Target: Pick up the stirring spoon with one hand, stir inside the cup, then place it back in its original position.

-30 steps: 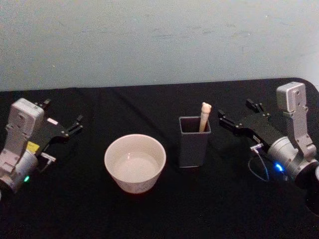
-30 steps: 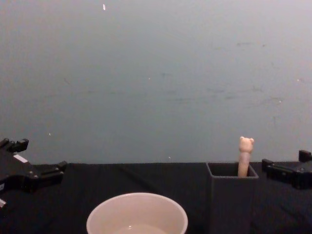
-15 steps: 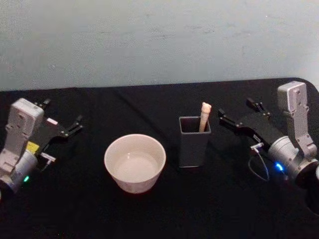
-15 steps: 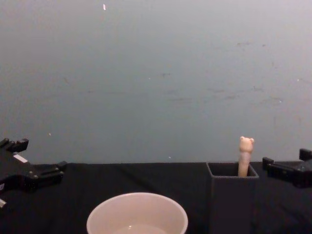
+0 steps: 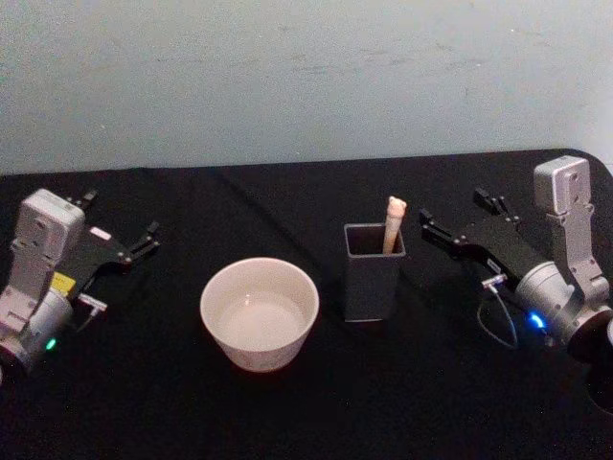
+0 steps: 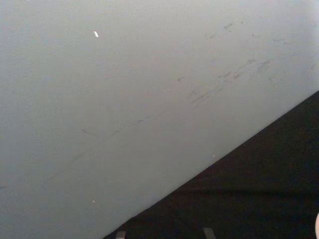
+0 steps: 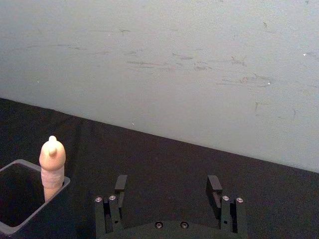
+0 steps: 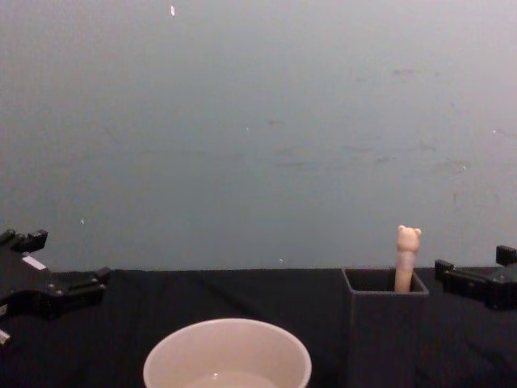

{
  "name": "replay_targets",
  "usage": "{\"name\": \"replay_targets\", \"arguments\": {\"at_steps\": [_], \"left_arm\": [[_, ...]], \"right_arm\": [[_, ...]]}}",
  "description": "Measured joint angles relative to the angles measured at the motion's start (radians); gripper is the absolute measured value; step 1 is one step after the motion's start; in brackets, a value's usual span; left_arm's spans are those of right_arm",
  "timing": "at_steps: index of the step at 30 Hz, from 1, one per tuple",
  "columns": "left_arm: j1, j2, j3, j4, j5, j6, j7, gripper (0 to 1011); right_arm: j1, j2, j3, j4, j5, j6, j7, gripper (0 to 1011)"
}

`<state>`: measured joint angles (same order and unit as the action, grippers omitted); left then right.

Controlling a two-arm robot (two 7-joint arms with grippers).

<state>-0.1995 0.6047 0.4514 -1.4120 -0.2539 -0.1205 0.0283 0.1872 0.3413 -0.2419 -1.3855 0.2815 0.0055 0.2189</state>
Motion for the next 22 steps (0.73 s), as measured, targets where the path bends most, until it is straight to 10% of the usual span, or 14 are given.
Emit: {"name": "replay_targets", "arguments": {"at_steps": [22], "left_arm": [[0.0,0.0,0.0,0.0,0.0,0.0,0.0,1001]], "right_arm": [[0.0,0.0,0.0,0.0,0.0,0.0,0.0,1000]]}}
